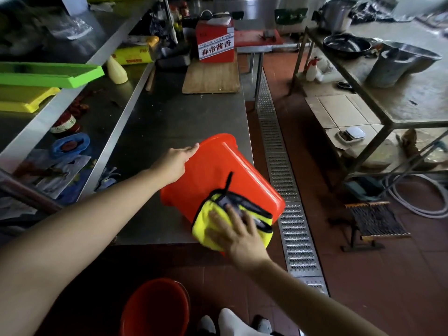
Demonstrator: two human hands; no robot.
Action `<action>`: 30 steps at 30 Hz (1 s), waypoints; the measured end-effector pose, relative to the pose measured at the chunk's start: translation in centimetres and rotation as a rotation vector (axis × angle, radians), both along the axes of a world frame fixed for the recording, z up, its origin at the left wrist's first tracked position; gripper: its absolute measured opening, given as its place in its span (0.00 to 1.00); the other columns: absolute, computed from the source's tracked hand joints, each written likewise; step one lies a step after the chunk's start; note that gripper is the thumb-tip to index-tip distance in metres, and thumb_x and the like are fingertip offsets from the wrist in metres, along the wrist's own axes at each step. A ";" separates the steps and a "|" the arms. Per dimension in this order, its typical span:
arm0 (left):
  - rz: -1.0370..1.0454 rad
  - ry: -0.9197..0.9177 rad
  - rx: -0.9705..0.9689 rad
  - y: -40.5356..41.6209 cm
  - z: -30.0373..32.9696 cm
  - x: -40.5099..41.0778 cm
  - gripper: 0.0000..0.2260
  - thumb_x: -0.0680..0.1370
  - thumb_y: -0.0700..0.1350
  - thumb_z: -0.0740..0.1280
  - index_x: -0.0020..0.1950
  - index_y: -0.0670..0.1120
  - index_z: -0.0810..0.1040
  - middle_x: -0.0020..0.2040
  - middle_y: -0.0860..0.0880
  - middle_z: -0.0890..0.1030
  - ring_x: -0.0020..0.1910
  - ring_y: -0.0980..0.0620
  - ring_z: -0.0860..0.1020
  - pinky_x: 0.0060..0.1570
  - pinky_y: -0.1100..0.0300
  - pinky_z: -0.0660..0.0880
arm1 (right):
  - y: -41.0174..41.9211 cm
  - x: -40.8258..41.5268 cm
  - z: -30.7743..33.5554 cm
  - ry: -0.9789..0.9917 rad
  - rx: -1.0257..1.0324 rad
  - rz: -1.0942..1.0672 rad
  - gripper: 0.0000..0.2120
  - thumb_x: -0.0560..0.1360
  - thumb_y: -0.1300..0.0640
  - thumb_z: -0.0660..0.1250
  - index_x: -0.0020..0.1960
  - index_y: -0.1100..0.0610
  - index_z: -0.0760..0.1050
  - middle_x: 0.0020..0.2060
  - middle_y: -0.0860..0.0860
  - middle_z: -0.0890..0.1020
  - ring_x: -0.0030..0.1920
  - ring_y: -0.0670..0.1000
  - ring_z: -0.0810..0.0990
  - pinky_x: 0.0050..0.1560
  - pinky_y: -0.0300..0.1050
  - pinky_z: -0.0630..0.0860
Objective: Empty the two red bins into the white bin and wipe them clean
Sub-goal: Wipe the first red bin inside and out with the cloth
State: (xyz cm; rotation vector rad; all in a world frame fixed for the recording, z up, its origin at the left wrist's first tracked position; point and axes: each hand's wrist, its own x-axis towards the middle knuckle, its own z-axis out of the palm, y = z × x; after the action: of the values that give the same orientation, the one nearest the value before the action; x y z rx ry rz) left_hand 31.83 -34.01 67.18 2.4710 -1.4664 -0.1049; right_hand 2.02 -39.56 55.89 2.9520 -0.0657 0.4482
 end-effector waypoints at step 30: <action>-0.008 0.036 0.074 -2.6 0.3 2.3 0.38 0.75 0.25 0.55 0.78 0.58 0.58 0.76 0.53 0.65 0.66 0.51 0.75 0.66 0.58 0.71 | 0.4 0.1 0.8 -0.018 0.086 0.087 0.27 0.77 0.50 0.63 0.75 0.39 0.65 0.81 0.50 0.55 0.77 0.65 0.60 0.68 0.66 0.68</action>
State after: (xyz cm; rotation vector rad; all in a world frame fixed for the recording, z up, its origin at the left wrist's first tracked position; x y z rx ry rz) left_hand 34.13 -36.60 67.46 2.5074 -1.4835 -0.2076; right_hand 2.09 -39.17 56.69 3.0450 0.0429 0.4957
